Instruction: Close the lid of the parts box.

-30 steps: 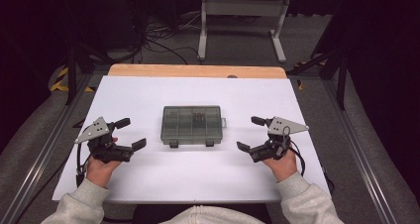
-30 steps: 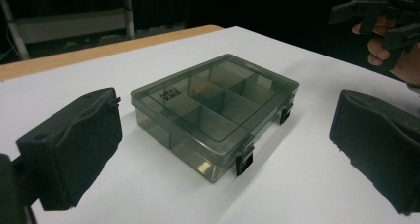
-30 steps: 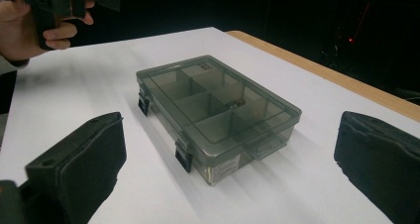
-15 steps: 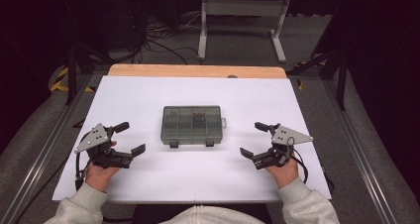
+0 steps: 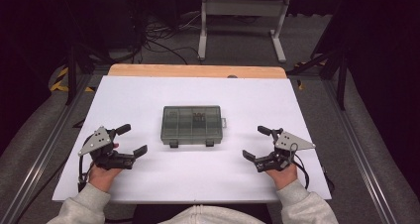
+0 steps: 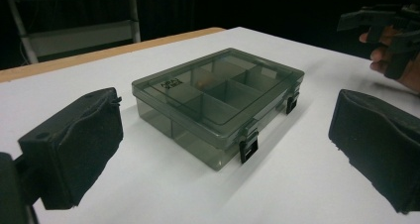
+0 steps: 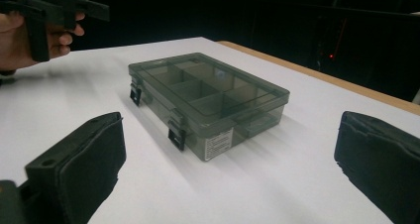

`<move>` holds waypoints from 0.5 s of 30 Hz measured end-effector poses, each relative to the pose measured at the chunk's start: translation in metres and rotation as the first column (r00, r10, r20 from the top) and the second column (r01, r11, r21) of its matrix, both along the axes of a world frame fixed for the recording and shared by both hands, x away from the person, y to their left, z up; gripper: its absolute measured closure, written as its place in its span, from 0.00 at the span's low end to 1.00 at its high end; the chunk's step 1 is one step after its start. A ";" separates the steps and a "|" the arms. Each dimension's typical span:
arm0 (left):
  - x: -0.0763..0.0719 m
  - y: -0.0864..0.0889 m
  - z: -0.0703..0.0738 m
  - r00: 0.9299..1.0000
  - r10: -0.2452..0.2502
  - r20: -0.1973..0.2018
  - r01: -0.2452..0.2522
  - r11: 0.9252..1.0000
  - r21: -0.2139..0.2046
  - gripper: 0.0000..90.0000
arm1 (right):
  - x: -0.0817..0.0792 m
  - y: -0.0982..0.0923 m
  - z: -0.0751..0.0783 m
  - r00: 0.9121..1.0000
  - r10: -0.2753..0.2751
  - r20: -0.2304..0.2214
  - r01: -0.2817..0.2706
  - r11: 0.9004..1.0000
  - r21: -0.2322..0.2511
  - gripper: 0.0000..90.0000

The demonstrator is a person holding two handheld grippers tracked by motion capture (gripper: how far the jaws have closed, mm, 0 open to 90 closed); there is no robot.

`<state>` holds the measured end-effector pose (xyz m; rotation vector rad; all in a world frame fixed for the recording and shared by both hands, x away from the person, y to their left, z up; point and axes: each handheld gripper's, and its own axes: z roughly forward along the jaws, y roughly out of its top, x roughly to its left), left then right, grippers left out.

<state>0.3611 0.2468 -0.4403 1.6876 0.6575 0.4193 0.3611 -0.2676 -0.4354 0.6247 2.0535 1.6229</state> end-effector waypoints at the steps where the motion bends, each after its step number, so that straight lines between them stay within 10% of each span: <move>1: 0.001 0.000 -0.002 1.000 0.004 -0.004 -0.004 1.000 -0.003 0.01 | 0.001 0.000 -0.001 1.000 -0.001 -0.004 0.001 1.000 0.003 0.00; 15: 0.006 0.000 -0.016 1.000 0.006 -0.019 -0.006 1.000 -0.016 0.01 | 0.006 0.000 -0.009 0.999 -0.010 -0.042 0.010 1.000 -0.004 0.00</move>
